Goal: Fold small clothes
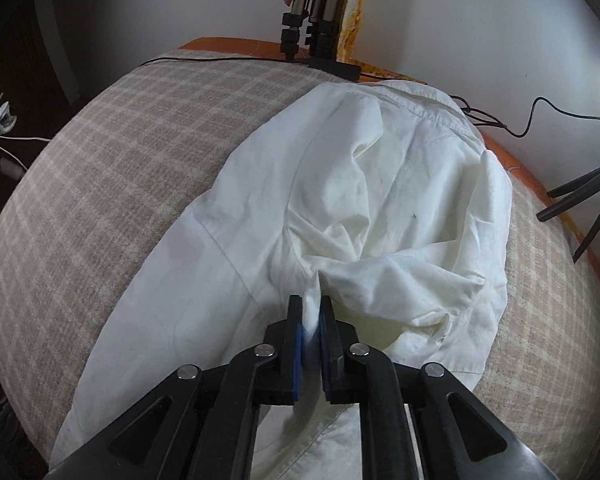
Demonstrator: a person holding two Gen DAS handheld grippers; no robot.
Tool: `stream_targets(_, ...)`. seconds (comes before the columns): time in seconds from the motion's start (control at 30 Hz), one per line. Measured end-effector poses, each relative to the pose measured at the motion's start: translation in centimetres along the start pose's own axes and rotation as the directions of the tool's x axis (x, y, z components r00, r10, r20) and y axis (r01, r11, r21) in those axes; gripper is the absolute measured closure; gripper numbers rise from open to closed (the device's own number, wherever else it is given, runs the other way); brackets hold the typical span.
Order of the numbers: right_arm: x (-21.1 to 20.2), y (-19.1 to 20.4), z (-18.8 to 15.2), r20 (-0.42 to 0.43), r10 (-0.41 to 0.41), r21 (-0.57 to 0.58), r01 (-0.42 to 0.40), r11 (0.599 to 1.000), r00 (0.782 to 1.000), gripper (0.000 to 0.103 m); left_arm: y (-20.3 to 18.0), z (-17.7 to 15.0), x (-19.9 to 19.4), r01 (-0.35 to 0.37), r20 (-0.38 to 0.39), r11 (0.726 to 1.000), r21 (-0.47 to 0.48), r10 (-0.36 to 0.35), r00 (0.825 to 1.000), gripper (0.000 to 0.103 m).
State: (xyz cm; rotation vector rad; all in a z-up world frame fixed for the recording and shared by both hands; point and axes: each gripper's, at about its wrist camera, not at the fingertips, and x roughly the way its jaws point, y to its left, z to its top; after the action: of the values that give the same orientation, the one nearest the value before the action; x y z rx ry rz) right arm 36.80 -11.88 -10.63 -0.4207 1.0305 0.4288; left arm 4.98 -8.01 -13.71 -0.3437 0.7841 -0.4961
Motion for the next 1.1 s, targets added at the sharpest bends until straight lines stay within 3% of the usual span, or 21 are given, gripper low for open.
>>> stream_targets(0.17,-5.8,-3.7,-3.0,0.118,0.116,0.094,-0.128,0.987,0.986,0.072,-0.4,0.5,-2.6,0.013,-0.030,0.999,0.048,-0.011,0.999,0.095)
stream_targets(0.27,-8.9,-6.1,-6.9,0.148,0.153,0.165,-0.177,0.970,0.977,0.071,0.4,1.8,-4.8,0.009,-0.016,0.998,0.068,-0.007,1.000,0.095)
stream_targets(0.3,-9.9,-6.7,-8.6,0.152,0.156,0.187,-0.184,0.965,0.976,0.070,0.9,2.4,-5.3,0.008,-0.016,0.998,0.069,-0.007,1.000,0.089)
stream_targets(0.37,-11.0,-7.5,-11.6,0.140,0.160,0.217,-0.188,0.958,0.977,0.067,2.2,3.8,-5.7,0.012,-0.029,0.999,0.048,-0.011,1.000,0.075)
stream_targets(0.4,-11.4,-7.6,-13.2,0.132,0.166,0.232,-0.193,0.954,0.977,0.067,2.7,4.5,-5.7,0.014,-0.037,0.999,0.035,-0.013,0.999,0.074)
stream_targets(0.57,-11.5,-6.3,-20.2,0.056,0.274,0.281,-0.279,0.918,0.960,0.067,5.3,7.1,-3.3,0.061,-0.122,0.997,-0.055,-0.067,0.990,0.074)
stream_targets(0.7,-11.1,-4.1,-23.7,0.007,0.393,0.312,-0.375,0.873,0.919,0.067,6.0,7.7,-0.4,0.080,-0.203,0.993,-0.082,-0.095,0.974,0.074)
stream_targets(0.8,-10.7,-2.3,-24.7,-0.046,0.380,0.294,-0.351,0.889,0.924,0.067,6.2,7.6,1.5,0.066,-0.260,0.993,-0.093,-0.089,0.961,0.074)
stream_targets(0.9,-10.2,-1.5,-25.2,-0.062,0.409,0.300,-0.374,0.878,0.910,0.075,6.2,7.2,2.9,0.085,-0.285,0.990,-0.115,-0.115,0.952,0.080)
stream_targets(0.97,-9.9,-1.2,-25.3,-0.059,0.412,0.299,-0.378,0.876,0.909,0.088,5.9,7.2,3.1,0.097,-0.271,0.990,-0.105,-0.123,0.955,0.103)
stream_targets(1.0,-9.8,-1.2,-25.5,-0.057,0.407,0.295,-0.374,0.879,0.912,0.098,5.8,7.3,3.1,0.096,-0.267,0.990,-0.105,-0.121,0.956,0.103)
stream_targets(1.1,-10.3,-1.6,-26.0,-0.047,0.405,0.294,-0.375,0.879,0.913,0.100,4.9,7.4,2.5,0.116,-0.241,0.989,-0.096,-0.136,0.961,0.103)
